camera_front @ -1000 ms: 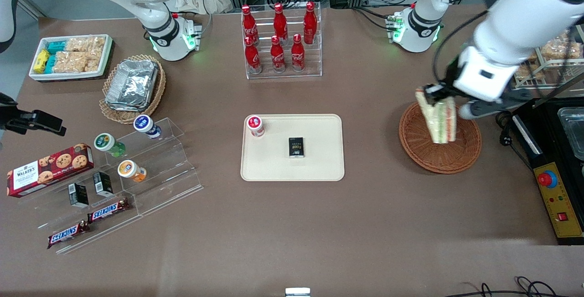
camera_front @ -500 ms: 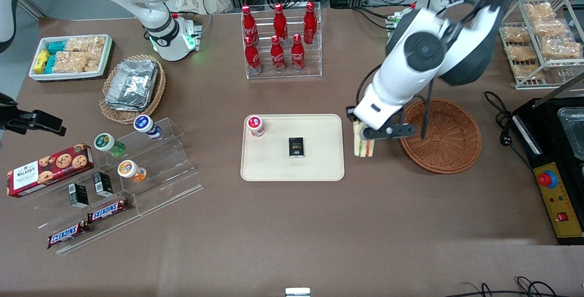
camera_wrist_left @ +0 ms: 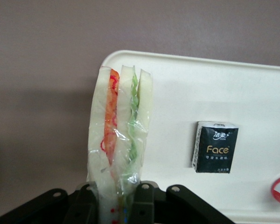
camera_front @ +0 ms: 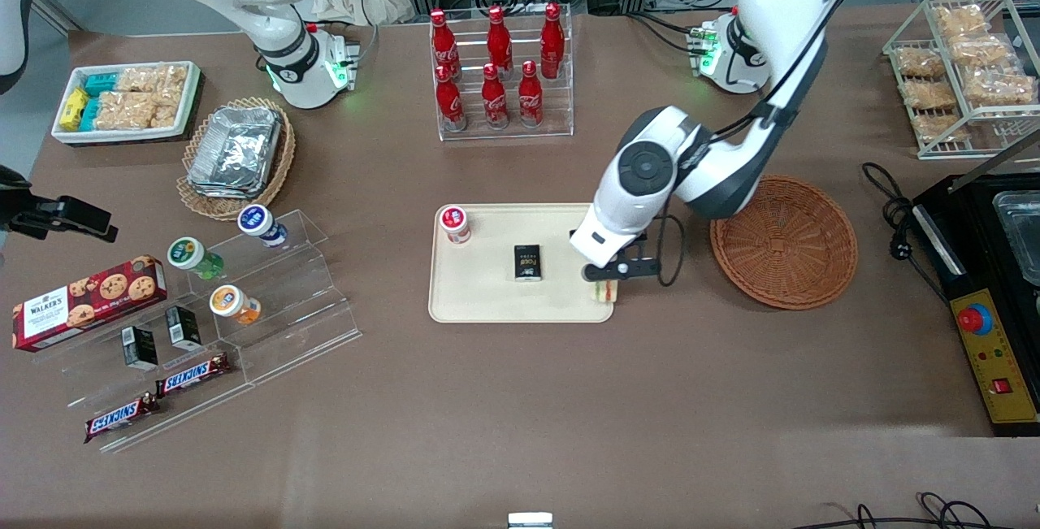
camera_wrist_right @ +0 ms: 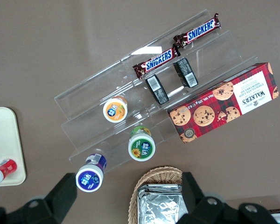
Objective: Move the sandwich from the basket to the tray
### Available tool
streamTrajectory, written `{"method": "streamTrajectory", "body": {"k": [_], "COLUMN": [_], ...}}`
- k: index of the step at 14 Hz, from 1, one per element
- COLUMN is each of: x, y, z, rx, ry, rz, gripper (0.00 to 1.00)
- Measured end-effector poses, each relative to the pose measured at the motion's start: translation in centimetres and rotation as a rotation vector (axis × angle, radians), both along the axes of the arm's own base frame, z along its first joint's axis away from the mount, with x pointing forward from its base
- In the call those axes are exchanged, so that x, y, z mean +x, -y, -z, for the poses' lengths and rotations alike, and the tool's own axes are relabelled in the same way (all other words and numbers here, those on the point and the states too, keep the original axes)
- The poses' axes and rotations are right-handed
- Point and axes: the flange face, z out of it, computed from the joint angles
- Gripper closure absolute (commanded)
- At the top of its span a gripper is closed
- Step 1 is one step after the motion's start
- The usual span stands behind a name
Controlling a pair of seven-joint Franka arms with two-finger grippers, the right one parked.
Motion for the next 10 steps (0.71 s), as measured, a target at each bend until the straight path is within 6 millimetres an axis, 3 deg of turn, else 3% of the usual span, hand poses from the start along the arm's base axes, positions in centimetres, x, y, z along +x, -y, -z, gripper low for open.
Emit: {"method": "streamTrajectory", "body": {"k": [4, 5, 6, 10], "x": [0.0, 0.0, 0.0, -0.1], "y": [0.7, 0.7, 0.6, 0.9], "z": [4.2, 4.9, 5.4, 5.7], "rx": [-0.023, -0.015, -0.011, -0.011], "ry": [0.0, 0.002, 0.0, -0.001], "rz": [0.012, 0.023, 0.027, 0.012], "gripper": [1.0, 0.62, 0.01, 0.0]}}
